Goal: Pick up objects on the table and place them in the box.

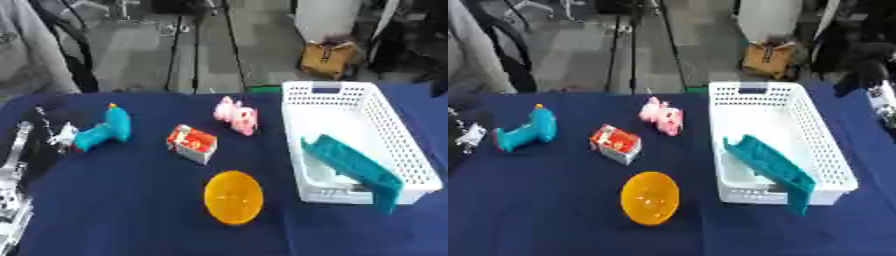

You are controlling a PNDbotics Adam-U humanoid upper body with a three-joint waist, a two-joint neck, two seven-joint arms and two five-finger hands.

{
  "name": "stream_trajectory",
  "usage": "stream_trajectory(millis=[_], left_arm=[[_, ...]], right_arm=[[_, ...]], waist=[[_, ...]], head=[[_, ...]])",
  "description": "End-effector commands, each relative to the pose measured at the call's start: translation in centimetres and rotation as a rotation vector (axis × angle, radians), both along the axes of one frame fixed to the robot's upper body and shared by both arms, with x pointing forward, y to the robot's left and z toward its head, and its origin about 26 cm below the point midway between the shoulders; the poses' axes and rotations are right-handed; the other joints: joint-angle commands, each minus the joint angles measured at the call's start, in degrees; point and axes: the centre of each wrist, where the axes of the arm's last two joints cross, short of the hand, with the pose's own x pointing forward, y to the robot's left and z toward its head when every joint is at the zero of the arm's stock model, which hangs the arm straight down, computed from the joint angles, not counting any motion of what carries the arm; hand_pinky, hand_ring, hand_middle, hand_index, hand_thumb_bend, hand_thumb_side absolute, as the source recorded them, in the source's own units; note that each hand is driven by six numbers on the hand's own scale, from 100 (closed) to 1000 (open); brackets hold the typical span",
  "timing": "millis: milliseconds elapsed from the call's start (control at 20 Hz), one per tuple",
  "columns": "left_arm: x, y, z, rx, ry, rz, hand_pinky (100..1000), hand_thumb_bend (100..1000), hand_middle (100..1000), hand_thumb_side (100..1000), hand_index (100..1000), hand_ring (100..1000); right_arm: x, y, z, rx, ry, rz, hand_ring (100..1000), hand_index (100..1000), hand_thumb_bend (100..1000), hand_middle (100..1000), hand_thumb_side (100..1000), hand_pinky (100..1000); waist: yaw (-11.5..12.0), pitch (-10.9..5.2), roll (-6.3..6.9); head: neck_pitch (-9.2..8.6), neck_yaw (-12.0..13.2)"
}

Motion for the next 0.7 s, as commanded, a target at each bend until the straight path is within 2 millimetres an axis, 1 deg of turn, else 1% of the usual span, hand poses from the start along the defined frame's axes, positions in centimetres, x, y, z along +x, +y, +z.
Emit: stream_trajectory(millis=[50,700], left_arm=[[0.08,0.06,0.98,0.019,-0.029,-0.008,612,446,804,598,870,692],[0.07,0.05,0.94,0.019,-0.028,-0.008,612,440,805,598,871,694]], right_arm=[[0.0,-0.32,0.71,-0.013,-0.021,-0.008,524,759,157,614,588,481],[-0.01,-0.34,0.7,-0.013,-0.021,-0.008,523,758,159,614,587,481]], waist=[[0.0,-0.82,0.01],[-0.2,-0.82,0.08]], head=[[-0.67,-0.1],[-0.87,-0.2]])
